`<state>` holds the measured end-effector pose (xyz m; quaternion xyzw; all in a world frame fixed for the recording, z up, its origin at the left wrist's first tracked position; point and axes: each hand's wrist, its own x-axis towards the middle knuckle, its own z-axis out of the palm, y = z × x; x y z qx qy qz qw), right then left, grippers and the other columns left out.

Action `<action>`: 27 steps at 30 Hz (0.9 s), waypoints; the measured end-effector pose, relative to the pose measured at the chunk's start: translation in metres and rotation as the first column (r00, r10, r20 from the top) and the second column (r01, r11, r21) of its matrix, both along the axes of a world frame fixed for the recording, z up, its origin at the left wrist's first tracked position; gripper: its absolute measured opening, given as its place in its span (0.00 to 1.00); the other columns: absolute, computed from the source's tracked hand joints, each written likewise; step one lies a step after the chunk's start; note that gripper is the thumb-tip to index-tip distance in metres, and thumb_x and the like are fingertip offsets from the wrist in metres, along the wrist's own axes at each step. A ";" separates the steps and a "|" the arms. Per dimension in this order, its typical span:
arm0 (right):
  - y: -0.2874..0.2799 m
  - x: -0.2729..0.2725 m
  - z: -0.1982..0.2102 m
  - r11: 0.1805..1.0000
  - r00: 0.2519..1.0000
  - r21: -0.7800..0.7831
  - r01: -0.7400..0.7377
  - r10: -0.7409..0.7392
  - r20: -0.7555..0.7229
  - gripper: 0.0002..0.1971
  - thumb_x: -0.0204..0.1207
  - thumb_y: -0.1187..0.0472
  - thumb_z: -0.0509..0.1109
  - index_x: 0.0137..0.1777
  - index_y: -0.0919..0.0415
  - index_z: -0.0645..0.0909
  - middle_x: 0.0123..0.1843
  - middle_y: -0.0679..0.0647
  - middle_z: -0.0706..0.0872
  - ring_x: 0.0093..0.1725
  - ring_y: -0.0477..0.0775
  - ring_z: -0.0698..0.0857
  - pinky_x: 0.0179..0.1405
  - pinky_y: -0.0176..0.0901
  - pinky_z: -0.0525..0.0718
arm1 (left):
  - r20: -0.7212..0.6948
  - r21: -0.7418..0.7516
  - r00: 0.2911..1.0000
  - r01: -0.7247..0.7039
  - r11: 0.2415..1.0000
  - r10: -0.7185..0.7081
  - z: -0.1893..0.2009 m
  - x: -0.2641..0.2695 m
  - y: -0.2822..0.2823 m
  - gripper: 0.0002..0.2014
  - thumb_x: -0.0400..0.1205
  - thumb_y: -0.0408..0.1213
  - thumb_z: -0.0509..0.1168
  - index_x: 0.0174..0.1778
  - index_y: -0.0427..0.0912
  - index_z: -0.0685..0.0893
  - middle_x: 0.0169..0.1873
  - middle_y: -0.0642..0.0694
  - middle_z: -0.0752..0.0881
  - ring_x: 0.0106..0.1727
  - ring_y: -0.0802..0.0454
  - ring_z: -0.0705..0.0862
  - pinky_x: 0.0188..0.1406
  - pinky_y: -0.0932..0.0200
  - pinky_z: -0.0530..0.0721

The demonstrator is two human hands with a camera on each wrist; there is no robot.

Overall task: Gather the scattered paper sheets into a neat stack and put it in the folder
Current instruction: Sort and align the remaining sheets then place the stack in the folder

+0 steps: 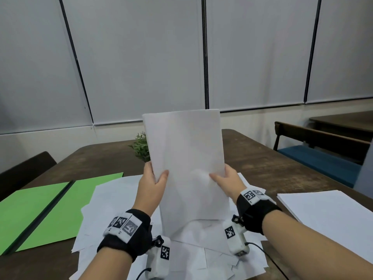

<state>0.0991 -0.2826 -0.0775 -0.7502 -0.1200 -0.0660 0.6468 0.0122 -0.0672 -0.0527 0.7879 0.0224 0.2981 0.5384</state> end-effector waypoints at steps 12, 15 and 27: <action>-0.074 0.004 -0.036 0.603 0.915 -0.784 -0.147 -0.218 -0.339 0.17 0.84 0.60 0.59 0.70 0.63 0.76 0.70 0.58 0.77 0.68 0.59 0.77 0.62 0.39 0.74 | -0.744 0.450 0.490 -0.137 0.883 0.455 -0.073 0.007 0.051 0.45 0.67 0.65 0.70 0.75 0.42 0.67 0.72 0.36 0.66 0.73 0.35 0.68 0.72 0.46 0.69; -0.074 0.012 -0.043 0.547 0.897 -0.817 -0.184 -0.246 -0.367 0.16 0.84 0.56 0.60 0.68 0.60 0.75 0.71 0.55 0.76 0.65 0.58 0.77 0.56 0.36 0.73 | -0.752 0.530 0.414 -0.085 0.844 0.514 -0.080 0.011 0.054 0.48 0.60 0.70 0.72 0.70 0.43 0.70 0.70 0.38 0.67 0.72 0.38 0.69 0.69 0.48 0.70; -0.081 0.034 -0.052 0.702 0.838 -0.694 -0.161 -0.274 -0.471 0.24 0.76 0.63 0.72 0.71 0.67 0.76 0.70 0.62 0.79 0.69 0.59 0.80 0.27 0.31 0.71 | -0.736 0.310 0.591 -0.139 0.940 0.330 -0.086 0.034 0.077 0.29 0.68 0.42 0.80 0.59 0.31 0.80 0.57 0.36 0.85 0.57 0.39 0.84 0.56 0.52 0.83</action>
